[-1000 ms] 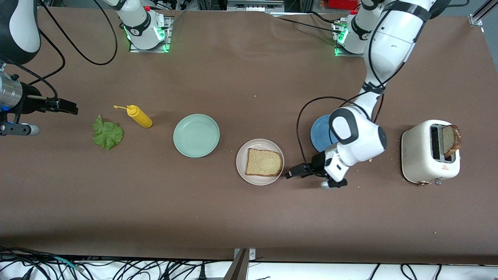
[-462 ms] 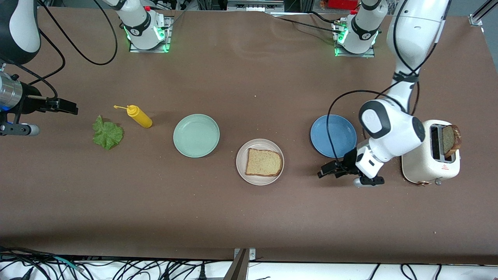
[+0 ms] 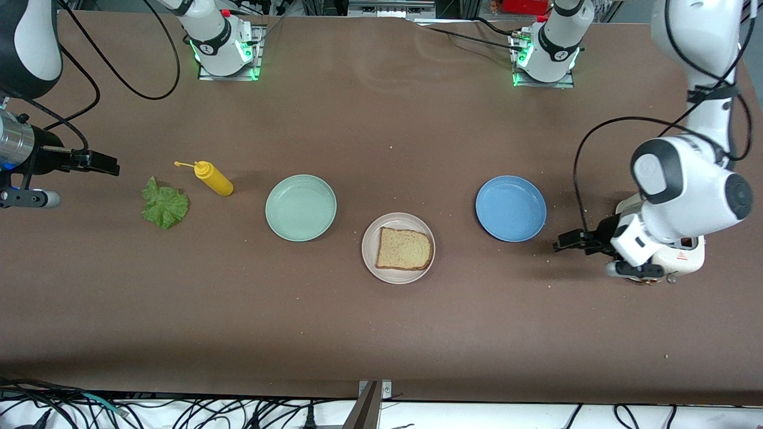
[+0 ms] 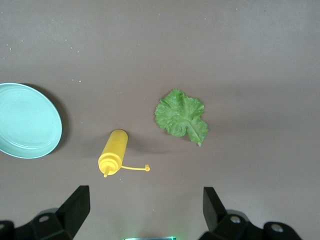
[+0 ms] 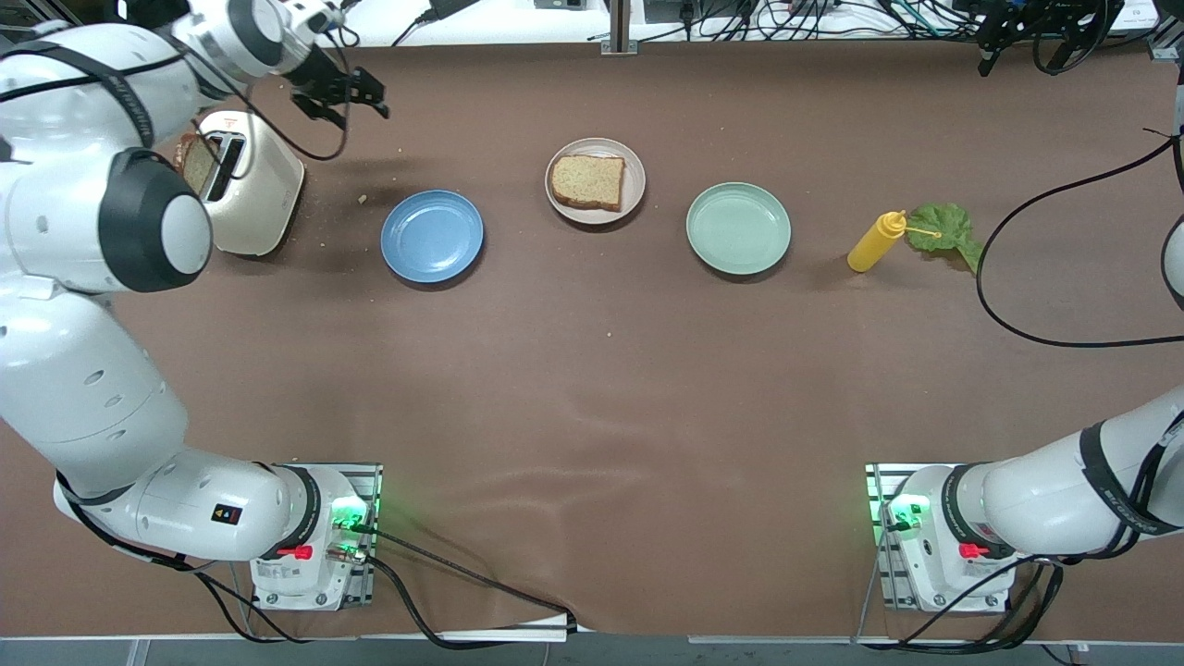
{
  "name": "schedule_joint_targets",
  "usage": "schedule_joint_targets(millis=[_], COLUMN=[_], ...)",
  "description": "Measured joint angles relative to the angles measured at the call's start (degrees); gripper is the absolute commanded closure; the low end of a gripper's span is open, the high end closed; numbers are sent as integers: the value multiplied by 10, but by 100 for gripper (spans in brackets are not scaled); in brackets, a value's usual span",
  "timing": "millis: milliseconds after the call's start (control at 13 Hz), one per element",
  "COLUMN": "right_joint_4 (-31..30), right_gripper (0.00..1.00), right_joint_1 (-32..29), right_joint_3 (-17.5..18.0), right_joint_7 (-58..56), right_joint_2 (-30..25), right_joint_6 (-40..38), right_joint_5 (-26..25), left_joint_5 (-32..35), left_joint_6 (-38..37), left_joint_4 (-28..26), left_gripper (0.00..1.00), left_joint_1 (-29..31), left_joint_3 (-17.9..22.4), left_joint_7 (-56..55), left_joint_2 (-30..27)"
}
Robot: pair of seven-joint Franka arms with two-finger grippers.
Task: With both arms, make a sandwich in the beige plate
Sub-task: 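Move the left gripper back above the toaster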
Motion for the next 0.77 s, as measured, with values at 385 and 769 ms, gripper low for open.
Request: schedule_joint_targets(millis=[385, 769], right_joint_4=[0, -2], right_gripper=[0, 0], right_joint_1=[0, 0], right_joint_3=[0, 0], right_joint_7=[0, 0], right_joint_2=[0, 5], right_joint_6=[0, 0], right_joint_5=[0, 0], left_joint_5=[124, 227], left_joint_6=[-152, -289], left_joint_4=[94, 185], left_gripper=[0, 0], left_joint_1=[31, 25], left_joint_3=[18, 14], left_joint_7=[-2, -59], left_joint_2=[-22, -22])
